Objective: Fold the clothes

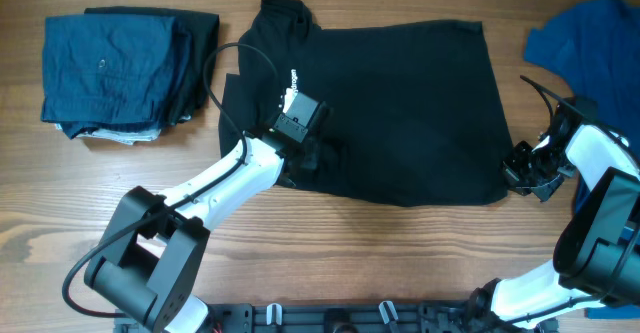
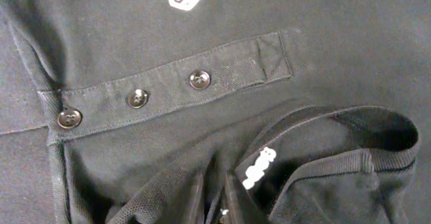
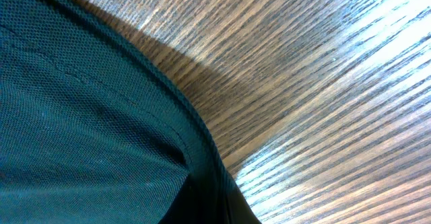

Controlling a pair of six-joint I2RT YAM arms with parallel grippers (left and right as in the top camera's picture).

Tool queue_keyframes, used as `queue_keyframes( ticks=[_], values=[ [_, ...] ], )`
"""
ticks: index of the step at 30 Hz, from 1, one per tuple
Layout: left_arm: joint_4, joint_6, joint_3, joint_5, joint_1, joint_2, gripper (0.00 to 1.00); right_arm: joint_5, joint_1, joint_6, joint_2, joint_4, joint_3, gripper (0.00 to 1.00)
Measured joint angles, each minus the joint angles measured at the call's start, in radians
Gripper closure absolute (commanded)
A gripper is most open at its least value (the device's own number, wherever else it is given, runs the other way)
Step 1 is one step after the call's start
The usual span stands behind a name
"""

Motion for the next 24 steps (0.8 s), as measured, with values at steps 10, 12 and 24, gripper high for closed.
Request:
queue_keyframes(
  ticks=[10, 12, 24],
  values=[
    [0.019, 0.011, 0.0, 0.016, 0.0, 0.001, 0.73, 0.0, 0.0, -0.004, 0.0, 0.002, 0.0, 0.89],
    [0.035, 0.033, 0.0, 0.022, 0.0, 0.007, 0.72, 0.0, 0.0, -0.004, 0.0, 0.002, -0.001, 0.88],
    [0.033, 0.13, 0.0, 0.043, 0.0, 0.047, 0.84, -0.007, 0.0, -0.003, 0.0, 0.004, -0.001, 0.95]
  ],
)
